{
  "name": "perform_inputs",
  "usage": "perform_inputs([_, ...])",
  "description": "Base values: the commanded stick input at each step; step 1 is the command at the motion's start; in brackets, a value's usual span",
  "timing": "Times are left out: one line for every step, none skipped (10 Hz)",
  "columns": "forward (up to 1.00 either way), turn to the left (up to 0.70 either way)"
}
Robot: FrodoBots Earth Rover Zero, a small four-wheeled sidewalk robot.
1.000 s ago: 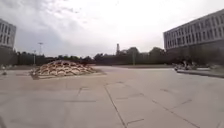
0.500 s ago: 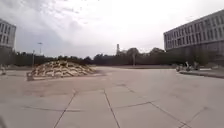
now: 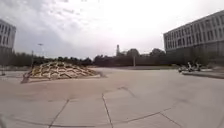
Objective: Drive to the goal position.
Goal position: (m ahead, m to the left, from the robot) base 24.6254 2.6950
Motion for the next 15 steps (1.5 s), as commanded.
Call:
perform_inputs([0.7, 0.0])
perform_inputs([0.7, 0.0])
perform_inputs([0.7, 0.0])
perform_inputs([0.7, 0.0])
perform_inputs([0.7, 0.0])
perform_inputs([0.7, 0.0])
perform_inputs([0.7, 0.0])
perform_inputs([0.7, 0.0])
perform_inputs([0.7, 0.0])
perform_inputs([0.7, 0.0])
perform_inputs([0.7, 0.0])
perform_inputs([0.7, 0.0])
perform_inputs([0.7, 0.0])
perform_inputs([0.7, 0.0])
perform_inputs([0.7, 0.0])
